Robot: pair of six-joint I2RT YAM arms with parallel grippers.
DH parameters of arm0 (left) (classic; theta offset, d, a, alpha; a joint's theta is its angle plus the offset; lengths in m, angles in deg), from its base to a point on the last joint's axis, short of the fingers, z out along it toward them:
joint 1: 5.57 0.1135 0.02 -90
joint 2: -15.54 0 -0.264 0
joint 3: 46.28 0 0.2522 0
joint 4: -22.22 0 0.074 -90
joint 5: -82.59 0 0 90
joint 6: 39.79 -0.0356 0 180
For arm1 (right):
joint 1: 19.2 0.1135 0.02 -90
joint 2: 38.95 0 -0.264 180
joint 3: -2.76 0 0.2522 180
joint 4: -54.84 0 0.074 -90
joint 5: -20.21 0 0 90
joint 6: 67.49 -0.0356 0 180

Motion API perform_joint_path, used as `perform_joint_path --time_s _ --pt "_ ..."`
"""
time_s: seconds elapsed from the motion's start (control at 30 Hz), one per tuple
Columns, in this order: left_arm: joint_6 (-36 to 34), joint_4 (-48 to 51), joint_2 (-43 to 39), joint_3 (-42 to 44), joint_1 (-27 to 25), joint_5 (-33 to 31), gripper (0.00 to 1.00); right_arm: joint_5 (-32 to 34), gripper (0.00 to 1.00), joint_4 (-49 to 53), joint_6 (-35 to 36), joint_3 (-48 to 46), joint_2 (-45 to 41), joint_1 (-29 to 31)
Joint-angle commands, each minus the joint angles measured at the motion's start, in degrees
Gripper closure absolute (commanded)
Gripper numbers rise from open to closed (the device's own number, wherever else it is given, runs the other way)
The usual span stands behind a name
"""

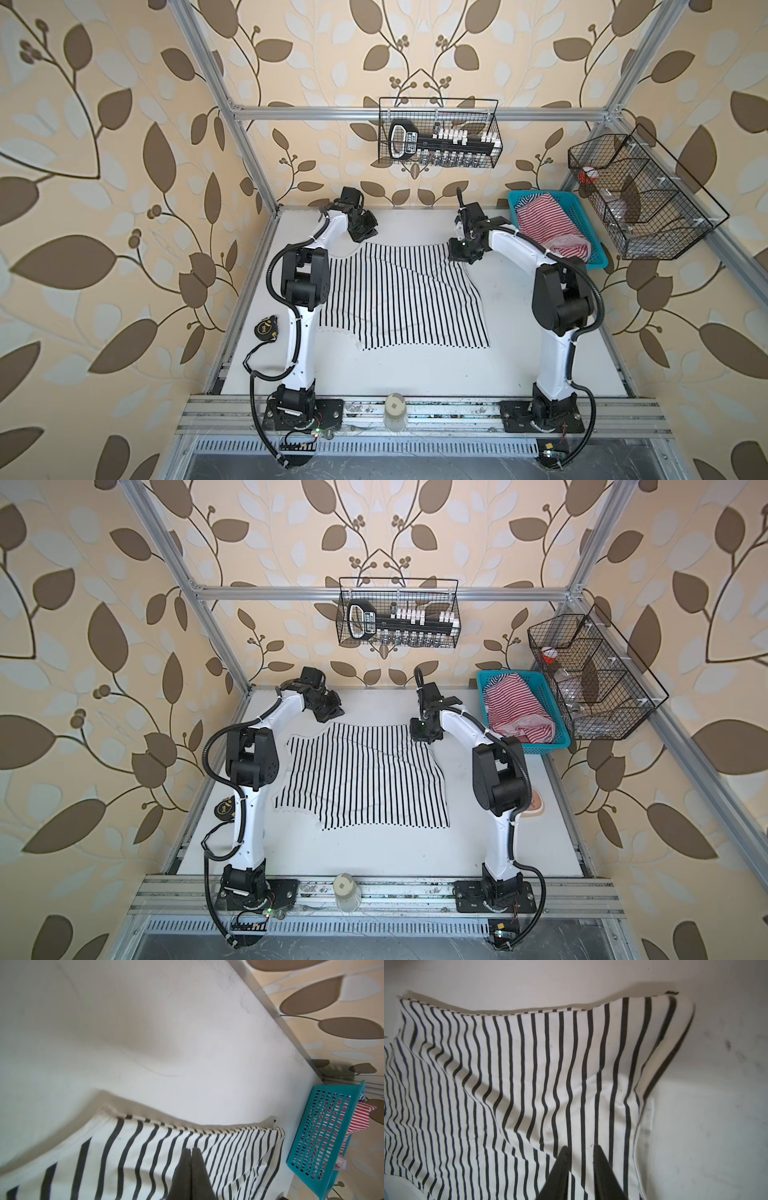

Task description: Fold and stack the tank tops

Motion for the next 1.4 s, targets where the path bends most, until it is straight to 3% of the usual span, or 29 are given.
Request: perform_joint_path --time_s 0.0,0.47,0.7,1.03,1.2,1.37 --pt "-1.7 2.4 4.7 -4.3 -0.1 1.9 0.96 -1.9 0.78 4.3 2.0 4.4 4.1 -0.6" --pt "0.1 0.4 13.1 -11.6 0.2 2.1 0.95 -4.8 0.78 1.2 1.5 5.4 10.5 -8.6" --pt "0.2 -0.7 15.1 -13.3 0.4 1.3 0.95 -4.7 0.79 1.9 0.7 9.1 14.0 -10.4" --pt "5.8 -5.5 19.9 -20.8 1.0 1.8 0.93 -3.6 0.79 4.0 -0.4 10.0 14.9 -11.2" --pt "5.1 -6.4 14.6 -19.0 1.7 1.0 0.93 -3.5 0.77 3.2 -1.1 7.8 11.9 -11.5" --pt "0.8 -4.0 3.1 -13.8 2.1 -0.6 0.9 -5.1 0.75 -2.0 -1.9 1.3 4.0 -11.5"
